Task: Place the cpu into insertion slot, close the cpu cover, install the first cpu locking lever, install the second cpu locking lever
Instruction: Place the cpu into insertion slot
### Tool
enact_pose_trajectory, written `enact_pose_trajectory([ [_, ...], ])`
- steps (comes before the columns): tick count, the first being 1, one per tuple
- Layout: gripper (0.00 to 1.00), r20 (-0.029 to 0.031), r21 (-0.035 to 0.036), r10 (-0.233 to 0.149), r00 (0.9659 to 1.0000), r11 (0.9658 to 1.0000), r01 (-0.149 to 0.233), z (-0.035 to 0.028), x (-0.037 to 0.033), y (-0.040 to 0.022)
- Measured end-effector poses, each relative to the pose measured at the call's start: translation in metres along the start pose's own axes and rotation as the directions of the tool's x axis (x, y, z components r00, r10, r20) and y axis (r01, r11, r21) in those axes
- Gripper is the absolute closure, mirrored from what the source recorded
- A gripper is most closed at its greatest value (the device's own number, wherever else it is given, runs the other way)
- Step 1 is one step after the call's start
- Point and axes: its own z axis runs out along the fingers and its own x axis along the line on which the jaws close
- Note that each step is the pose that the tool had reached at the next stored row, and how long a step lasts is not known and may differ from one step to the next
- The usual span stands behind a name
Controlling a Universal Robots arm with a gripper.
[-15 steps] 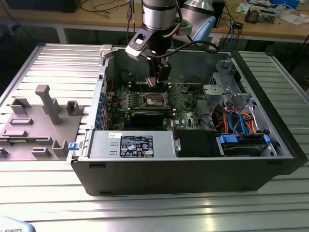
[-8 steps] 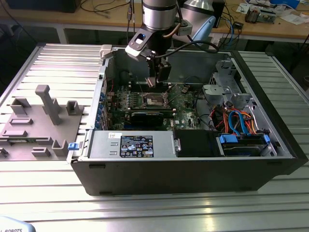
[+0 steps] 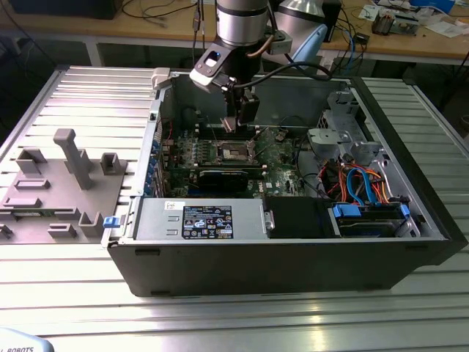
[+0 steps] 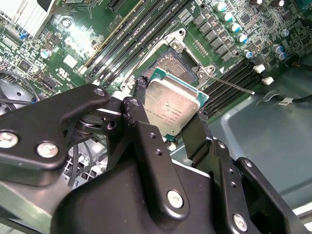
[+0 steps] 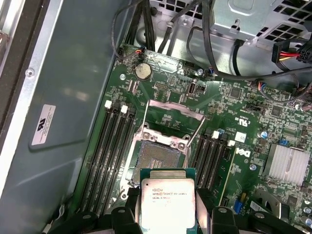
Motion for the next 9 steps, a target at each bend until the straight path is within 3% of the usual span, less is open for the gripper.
enact_pose_trajectory([
  [9,0.45,0.0005,0.0003,0.014,0.9999,0.9999,-0.014,0.0003,0.0000,0.0000],
])
